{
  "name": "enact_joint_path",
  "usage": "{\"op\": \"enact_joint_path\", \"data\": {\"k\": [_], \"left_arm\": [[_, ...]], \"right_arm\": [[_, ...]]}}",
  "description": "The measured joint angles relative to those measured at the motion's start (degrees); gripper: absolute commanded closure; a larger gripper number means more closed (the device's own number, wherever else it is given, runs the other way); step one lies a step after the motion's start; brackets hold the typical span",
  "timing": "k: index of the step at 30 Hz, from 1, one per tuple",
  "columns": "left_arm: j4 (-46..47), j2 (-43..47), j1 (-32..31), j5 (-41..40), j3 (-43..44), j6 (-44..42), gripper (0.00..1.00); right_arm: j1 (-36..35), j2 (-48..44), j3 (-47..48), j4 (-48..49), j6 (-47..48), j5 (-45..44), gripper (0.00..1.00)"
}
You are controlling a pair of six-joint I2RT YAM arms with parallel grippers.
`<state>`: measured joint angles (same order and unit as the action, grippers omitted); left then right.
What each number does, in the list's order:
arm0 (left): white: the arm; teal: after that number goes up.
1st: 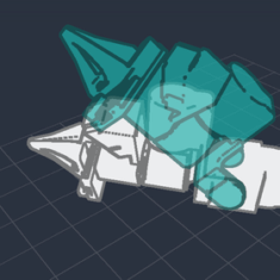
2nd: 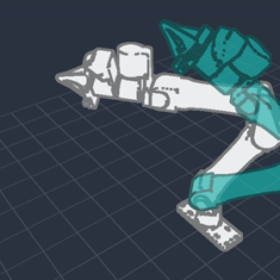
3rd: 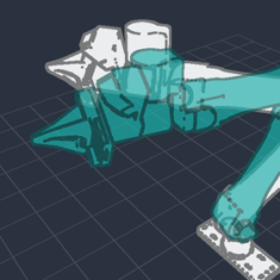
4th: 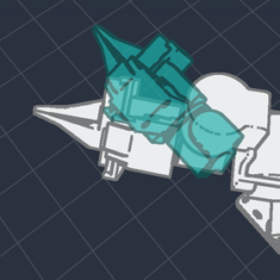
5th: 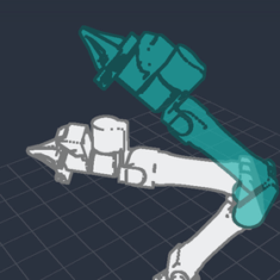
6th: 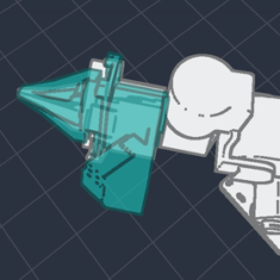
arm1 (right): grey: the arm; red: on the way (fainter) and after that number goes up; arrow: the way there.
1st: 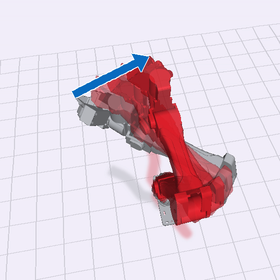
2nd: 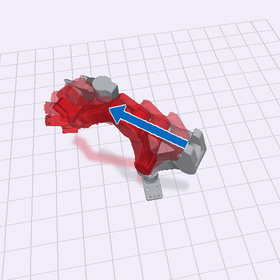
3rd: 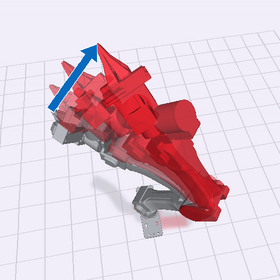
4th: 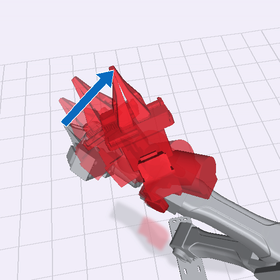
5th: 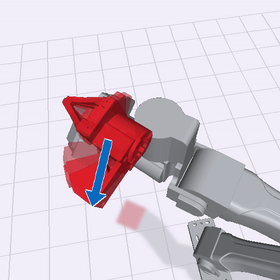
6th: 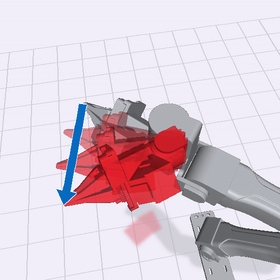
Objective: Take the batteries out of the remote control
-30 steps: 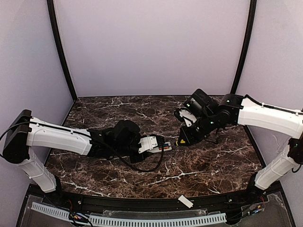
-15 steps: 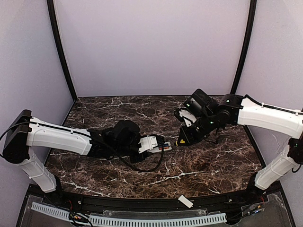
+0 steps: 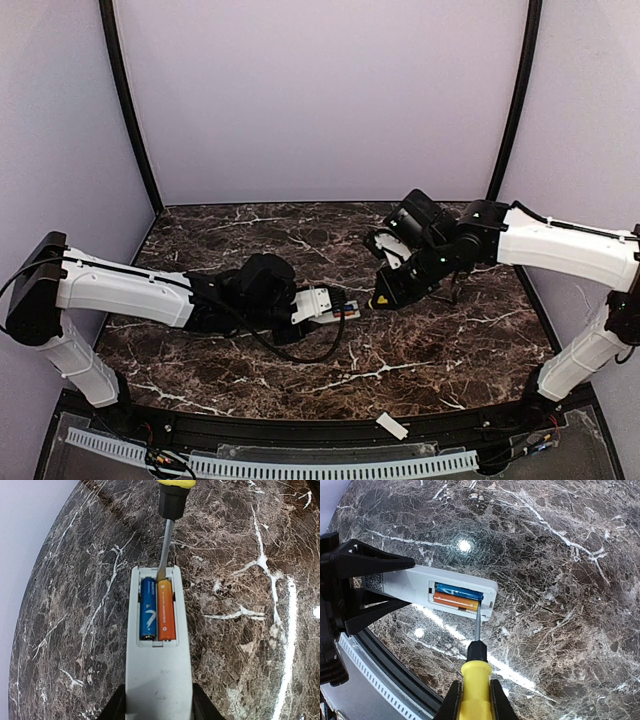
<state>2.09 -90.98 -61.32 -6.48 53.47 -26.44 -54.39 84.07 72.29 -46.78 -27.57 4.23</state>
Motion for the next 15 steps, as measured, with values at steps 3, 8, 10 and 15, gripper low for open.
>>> {"op": "enact_joint_path", "data": {"k": [3,8,10,15], "left_arm": [[-0.13,0.00,0.02,-0.02,0.00,0.00,1.00],[-0.39,0.00,0.02,-0.02,-0.09,-0.02,1.00],[-0.42,0.02,0.02,0.00,-0.31,-0.15,1.00],[-0.44,0.11,0.02,0.02,-1.09,-0.20,0.99]], "right_arm": [[0.00,0.15,-0.22,0.66,0.35,0.07,1.00],[0.00,0.17,-0.81,1.73,0.98,0.39,1.00],[0.02,0.17,-1.20,2.16,1.29,0.70,1.00],[0.26,0.00,-2.86,4.02,2.10,2.10,1.00]]}}
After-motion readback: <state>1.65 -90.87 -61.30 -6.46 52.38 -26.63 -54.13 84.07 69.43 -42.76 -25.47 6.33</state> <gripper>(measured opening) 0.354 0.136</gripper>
